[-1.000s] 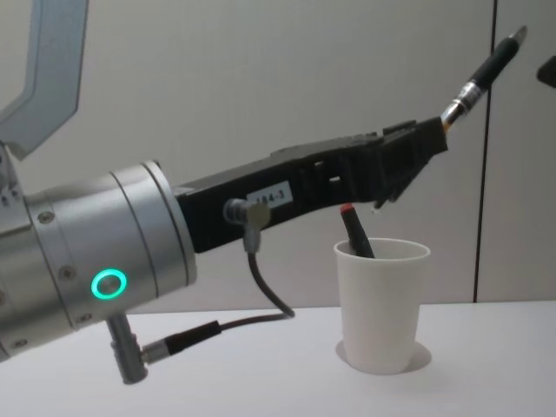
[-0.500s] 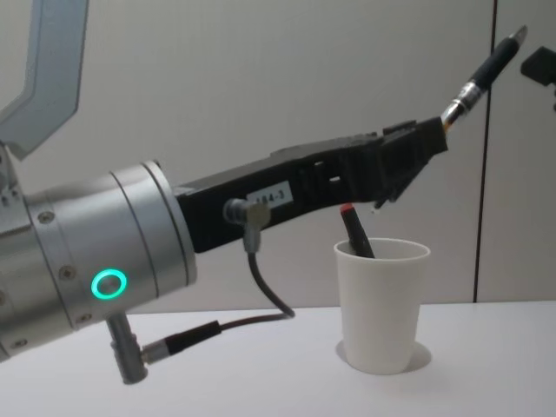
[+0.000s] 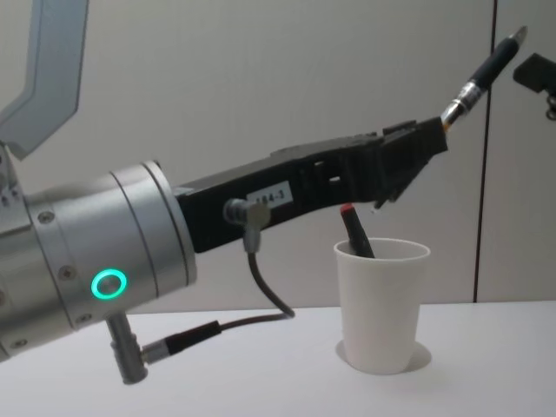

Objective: Place the pen into the pen holder.

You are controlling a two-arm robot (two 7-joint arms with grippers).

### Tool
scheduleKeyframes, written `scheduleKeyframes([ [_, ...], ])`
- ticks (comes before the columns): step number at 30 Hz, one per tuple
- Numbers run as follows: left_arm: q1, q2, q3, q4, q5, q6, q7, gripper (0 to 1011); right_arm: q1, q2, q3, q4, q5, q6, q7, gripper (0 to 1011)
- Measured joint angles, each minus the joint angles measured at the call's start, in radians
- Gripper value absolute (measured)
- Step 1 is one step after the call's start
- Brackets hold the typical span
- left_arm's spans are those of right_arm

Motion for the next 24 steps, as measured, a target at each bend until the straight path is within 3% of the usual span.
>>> scheduleKeyframes([
  [10,0.0,0.0,0.0,0.0,0.0,0.0,0.0,161,0.005,-0.001,-0.012,0.01,-0.016,-0.023,-0.025,1002],
  [24,0.0,0.0,0.0,0.0,0.0,0.0,0.0,161,0.033,-0.029,-0.032,0.042,-0.1,-0.096,-0.118,1002],
])
